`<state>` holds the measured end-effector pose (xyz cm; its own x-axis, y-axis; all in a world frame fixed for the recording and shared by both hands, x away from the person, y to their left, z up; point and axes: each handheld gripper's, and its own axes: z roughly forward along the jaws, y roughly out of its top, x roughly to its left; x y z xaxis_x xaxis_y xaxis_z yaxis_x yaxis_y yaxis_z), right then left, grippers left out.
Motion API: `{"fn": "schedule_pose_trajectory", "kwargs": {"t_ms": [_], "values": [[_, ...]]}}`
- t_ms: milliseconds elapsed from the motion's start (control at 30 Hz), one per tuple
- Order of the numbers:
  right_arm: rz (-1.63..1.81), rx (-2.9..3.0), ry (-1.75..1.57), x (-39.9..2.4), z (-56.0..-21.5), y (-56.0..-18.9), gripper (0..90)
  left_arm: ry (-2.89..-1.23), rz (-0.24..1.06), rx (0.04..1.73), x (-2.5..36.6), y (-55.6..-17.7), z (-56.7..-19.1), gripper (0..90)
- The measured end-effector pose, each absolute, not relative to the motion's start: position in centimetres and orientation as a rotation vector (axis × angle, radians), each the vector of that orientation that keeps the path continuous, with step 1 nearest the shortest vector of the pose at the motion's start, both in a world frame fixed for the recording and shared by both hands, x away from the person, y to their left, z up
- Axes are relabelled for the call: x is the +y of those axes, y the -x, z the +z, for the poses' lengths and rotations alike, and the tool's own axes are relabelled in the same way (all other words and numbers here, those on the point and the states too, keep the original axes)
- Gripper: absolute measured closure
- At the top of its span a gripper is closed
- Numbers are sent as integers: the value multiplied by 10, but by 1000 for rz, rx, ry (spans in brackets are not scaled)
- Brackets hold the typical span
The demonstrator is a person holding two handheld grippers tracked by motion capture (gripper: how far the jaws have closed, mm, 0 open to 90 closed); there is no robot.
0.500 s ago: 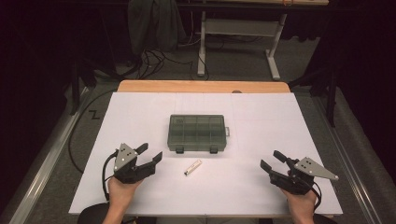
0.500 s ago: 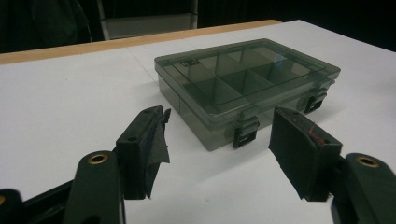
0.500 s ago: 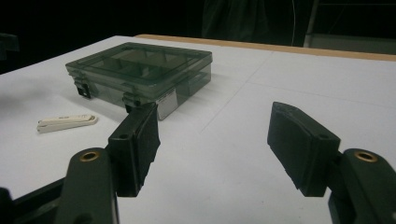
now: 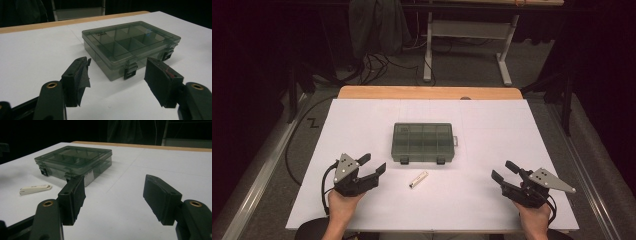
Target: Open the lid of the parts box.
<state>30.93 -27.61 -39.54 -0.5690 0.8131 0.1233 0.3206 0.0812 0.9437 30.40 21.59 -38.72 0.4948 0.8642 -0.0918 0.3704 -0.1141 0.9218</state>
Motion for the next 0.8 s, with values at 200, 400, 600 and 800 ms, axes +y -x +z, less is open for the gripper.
{"fn": "schedule_pose_trajectory", "kwargs": {"t_ms": [200, 400, 600, 800], "values": [[1511, 1888, -1131, -277, -394, -310, 360, -1691, 587, 1069, 217, -305, -387, 350], [1522, 1892, -1118, -277, -394, -311, 361, -1688, 580, 1071, 215, -306, -387, 350], [1524, 1892, -1115, -276, -394, -314, 360, -1677, 587, 1075, 216, -306, -386, 345], [1528, 1889, -1128, -275, -394, -317, 357, -1671, 588, 1078, 217, -308, -386, 343]]}}
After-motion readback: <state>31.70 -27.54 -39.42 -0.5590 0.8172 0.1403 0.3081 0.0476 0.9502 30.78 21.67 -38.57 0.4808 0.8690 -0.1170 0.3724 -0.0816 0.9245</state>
